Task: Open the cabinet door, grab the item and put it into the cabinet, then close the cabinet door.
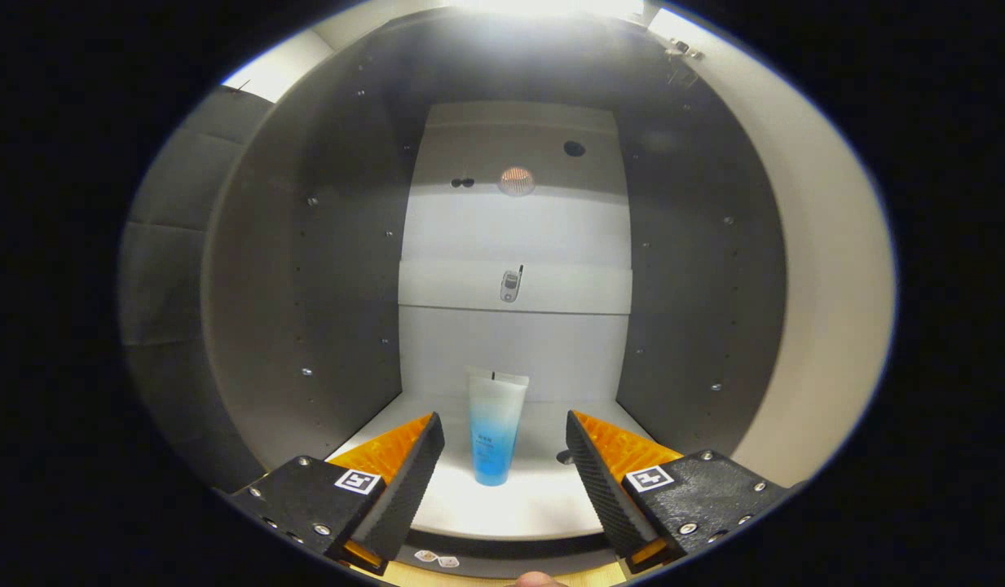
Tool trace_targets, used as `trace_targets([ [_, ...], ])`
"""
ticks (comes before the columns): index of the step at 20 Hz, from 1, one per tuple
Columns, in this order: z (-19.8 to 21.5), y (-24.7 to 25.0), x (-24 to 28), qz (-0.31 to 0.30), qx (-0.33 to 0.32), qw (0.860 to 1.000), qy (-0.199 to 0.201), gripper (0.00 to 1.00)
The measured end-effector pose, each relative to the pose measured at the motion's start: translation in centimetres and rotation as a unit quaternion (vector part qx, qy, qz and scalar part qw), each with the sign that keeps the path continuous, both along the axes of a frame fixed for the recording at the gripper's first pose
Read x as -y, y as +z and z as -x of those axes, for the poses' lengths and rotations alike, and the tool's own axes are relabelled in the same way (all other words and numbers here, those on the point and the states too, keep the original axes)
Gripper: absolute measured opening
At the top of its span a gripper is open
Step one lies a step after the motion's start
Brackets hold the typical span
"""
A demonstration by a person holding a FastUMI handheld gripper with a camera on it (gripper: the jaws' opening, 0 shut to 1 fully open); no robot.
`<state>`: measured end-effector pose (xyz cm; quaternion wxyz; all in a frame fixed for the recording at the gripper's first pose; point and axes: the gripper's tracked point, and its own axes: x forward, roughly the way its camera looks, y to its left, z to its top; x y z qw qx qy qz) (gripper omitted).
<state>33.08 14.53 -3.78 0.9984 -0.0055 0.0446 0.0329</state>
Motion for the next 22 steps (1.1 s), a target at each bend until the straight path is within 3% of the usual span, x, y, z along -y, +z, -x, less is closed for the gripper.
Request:
trace_targets([
  [11,18.3,4.4,-1.9,-0.018,0.006,0.999,0.029,0.93],
  [17,28.9,3.7,-3.2,-0.027,-0.022,0.997,0.064,0.93],
  [22,35.3,2.4,-3.2,-0.032,-0.045,0.994,0.093,0.93],
])
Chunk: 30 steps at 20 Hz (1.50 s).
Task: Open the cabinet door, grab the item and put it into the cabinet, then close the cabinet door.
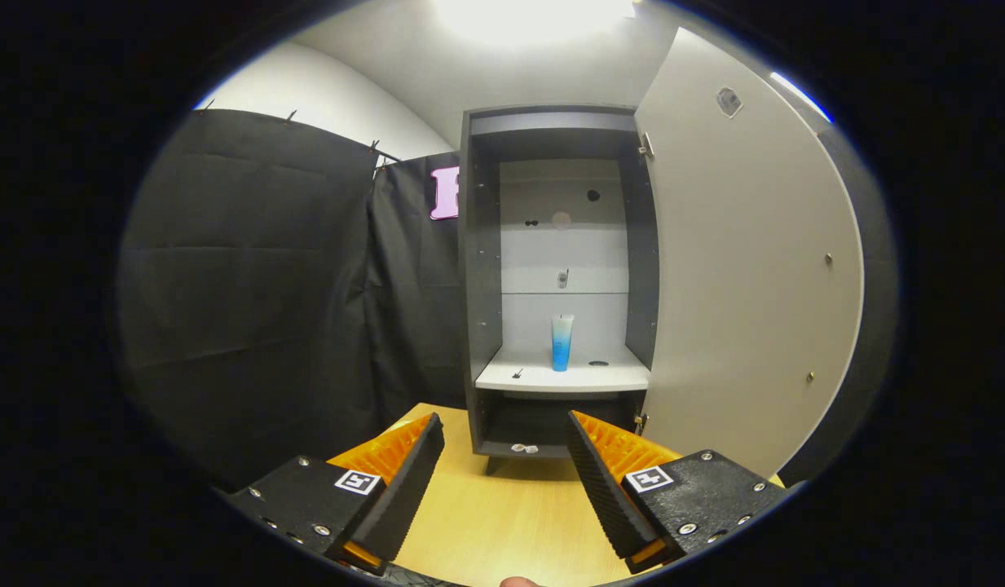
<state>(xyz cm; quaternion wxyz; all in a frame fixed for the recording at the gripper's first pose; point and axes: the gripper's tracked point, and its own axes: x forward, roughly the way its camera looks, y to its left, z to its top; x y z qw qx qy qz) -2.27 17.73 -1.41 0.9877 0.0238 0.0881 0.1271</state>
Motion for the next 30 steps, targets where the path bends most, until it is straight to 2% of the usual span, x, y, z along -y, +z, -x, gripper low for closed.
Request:
trace_targets([
  [4,3.5,0.4,3.2,-0.015,-0.007,1.000,-0.002,0.93],
  [7,4.9,0.1,7.9,-0.001,-0.013,1.000,-0.020,0.93],
  [15,7.1,0.4,23.9,0.033,-0.019,0.994,-0.107,0.93],
  [19,5.4,1.3,31.7,0.048,-0.008,0.987,-0.154,0.93],
  [21,3.3,1.8,33.7,0.042,-0.003,0.986,-0.161,0.93],
  [26,-2.7,2.9,34.0,0.027,0.004,0.991,-0.129,0.93],
  [30,-3.3,3.0,33.5,0.027,0.009,0.992,-0.120,0.91],
])
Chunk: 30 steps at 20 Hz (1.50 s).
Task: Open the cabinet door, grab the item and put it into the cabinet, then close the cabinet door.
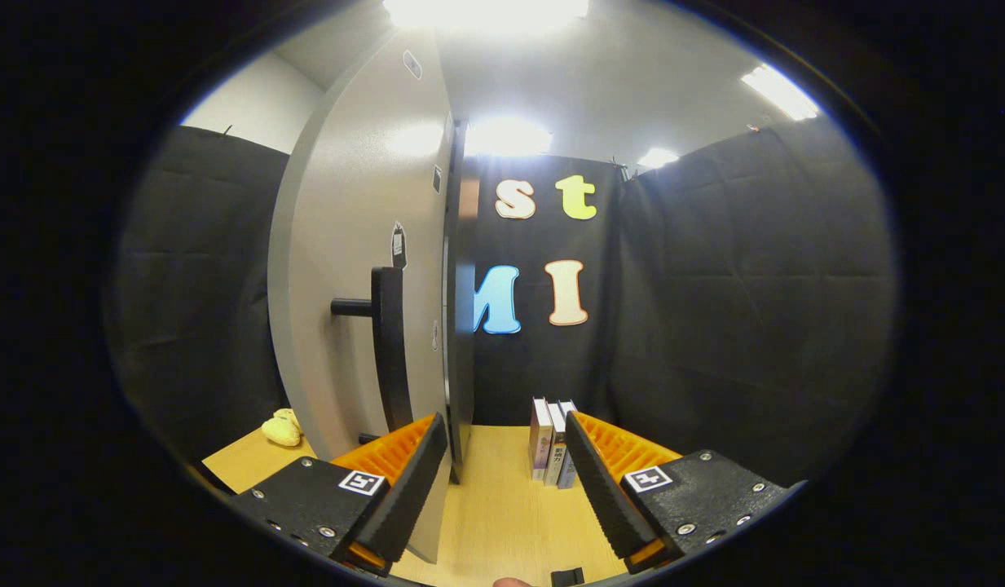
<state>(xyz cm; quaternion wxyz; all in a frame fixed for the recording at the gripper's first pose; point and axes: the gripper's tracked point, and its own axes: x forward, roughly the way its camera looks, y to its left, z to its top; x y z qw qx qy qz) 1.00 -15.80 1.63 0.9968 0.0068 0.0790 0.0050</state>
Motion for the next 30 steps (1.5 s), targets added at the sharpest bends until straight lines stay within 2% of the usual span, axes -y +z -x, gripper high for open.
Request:
trace_targets([
  [2,0.2,-0.5,-0.6,-0.045,-0.015,0.999,-0.010,0.91],
  [4,0.4,-0.8,-2.8,-0.063,-0.020,0.998,0.003,0.90],
  [7,1.5,-0.6,-6.1,-0.045,-0.013,0.999,0.014,0.91],
  [10,1.3,-0.7,-8.9,-0.052,-0.014,0.998,0.022,0.91],
  [20,-0.8,-0.7,-19.3,-0.056,-0.006,0.998,0.028,0.91],
  [23,-1.5,-1.3,-23.1,-0.071,-0.013,0.997,0.042,0.91],
  [27,-1.4,-2.0,-25.8,-0.089,-0.017,0.995,0.033,0.92],
  [30,-1.2,-1.4,-26.6,-0.076,-0.004,0.996,0.036,0.92],
])
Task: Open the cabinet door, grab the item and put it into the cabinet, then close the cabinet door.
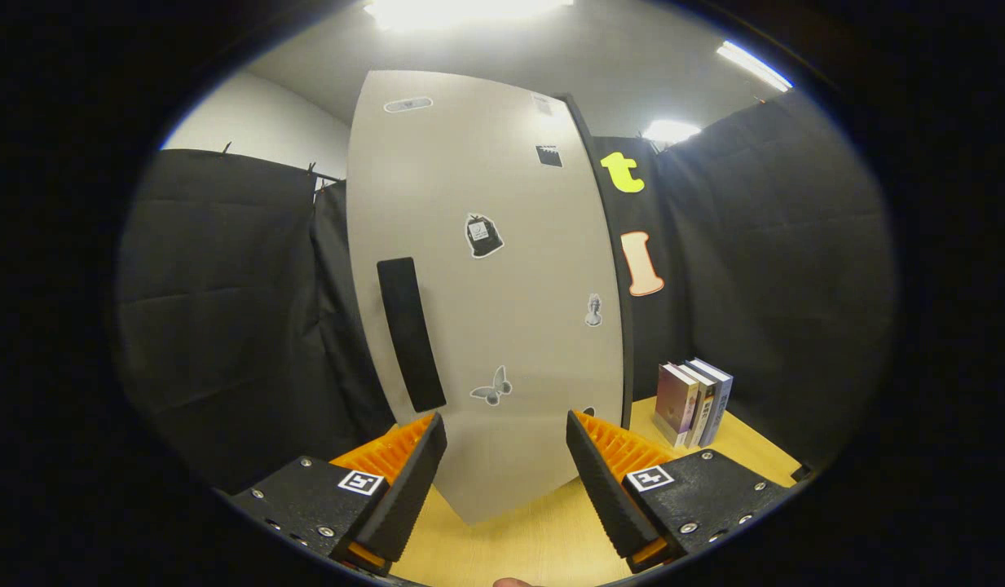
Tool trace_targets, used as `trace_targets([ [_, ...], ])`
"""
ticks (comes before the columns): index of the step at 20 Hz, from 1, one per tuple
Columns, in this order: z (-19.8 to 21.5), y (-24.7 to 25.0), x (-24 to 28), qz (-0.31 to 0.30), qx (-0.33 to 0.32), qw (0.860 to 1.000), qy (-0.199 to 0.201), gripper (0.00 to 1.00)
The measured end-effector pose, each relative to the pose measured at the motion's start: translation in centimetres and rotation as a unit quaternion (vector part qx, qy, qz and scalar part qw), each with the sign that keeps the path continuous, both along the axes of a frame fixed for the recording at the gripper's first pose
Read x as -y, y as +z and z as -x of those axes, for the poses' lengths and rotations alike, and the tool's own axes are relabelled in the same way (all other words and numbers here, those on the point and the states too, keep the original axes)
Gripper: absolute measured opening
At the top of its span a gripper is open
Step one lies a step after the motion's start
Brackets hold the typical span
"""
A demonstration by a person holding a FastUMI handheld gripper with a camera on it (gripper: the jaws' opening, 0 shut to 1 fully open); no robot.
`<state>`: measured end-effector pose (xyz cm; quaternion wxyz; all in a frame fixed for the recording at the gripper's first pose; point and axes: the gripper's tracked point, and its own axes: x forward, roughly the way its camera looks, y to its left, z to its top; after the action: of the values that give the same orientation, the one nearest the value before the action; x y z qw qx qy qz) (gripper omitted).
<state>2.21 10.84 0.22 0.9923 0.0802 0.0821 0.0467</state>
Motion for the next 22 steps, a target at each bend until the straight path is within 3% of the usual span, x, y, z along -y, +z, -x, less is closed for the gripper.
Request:
trace_targets([
  [4,0.4,1.7,-1.3,0.036,0.031,0.999,0.011,0.93],
  [22,2.1,2.7,-1.7,0.037,0.041,0.998,0.025,0.93],
])
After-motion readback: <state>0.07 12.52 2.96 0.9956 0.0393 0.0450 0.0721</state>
